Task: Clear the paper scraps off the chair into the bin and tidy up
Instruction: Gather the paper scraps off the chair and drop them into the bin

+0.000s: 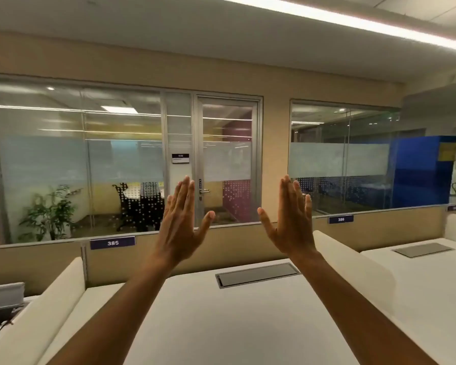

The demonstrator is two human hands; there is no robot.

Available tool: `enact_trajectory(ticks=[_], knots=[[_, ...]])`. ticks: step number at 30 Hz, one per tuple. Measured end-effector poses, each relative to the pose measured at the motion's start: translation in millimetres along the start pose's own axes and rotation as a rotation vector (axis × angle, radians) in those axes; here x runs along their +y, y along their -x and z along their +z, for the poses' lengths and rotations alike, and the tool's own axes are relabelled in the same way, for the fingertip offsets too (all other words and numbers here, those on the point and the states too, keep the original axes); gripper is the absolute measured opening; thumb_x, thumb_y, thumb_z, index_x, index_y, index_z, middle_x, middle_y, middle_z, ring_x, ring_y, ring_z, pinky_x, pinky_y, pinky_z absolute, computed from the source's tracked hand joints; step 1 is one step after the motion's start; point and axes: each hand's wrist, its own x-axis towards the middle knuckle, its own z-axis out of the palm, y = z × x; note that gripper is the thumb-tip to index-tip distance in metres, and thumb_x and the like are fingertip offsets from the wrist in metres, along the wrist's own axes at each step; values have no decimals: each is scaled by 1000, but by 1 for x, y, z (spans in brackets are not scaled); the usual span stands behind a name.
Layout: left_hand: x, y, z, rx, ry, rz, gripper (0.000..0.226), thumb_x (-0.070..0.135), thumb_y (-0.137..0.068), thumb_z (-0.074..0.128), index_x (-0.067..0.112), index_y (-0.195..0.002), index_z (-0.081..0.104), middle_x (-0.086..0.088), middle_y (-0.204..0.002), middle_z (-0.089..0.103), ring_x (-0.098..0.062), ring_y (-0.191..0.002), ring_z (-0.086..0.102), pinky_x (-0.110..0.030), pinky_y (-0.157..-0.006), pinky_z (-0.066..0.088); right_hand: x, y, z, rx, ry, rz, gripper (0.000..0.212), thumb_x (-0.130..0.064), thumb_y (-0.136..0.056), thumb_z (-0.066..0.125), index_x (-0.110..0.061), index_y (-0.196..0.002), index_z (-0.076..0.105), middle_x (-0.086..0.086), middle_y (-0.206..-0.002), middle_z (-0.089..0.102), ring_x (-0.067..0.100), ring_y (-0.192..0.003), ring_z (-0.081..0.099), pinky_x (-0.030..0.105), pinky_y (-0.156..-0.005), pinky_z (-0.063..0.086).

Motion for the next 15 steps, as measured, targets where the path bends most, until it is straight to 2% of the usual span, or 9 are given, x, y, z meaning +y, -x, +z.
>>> enact_trajectory(ticks=[4, 9, 15], knots=[[7, 12, 16, -73, -10, -11, 86, 65, -90, 22, 13, -154, -1, -4, -162, -9, -15, -150, -7, -36, -119, 0, 17, 19, -6, -8, 64, 60, 88, -71, -88, 22, -16, -155, 8, 4, -164, 7, 25, -151, 7, 54, -120, 10], [15, 28, 39, -147, 28, 6, 86, 66, -90, 22, 12, -154, -2, -4, -162, -9, -17, -150, -7, -41, -121, 4, 40, 47, -16, -45, 100, 135, 88, -69, -88, 26, -18, -155, 4, 2, -164, 1, 22, -151, 1, 50, -121, 4], [33, 51, 61, -240, 117, 44, 87, 66, -89, 25, 13, -154, -2, -3, -162, -9, -17, -150, -7, -46, -122, 10, 60, 84, -31, -64, 172, 219, 87, -67, -89, 28, -15, -155, 7, 4, -164, 5, 26, -151, 6, 50, -121, 7]])
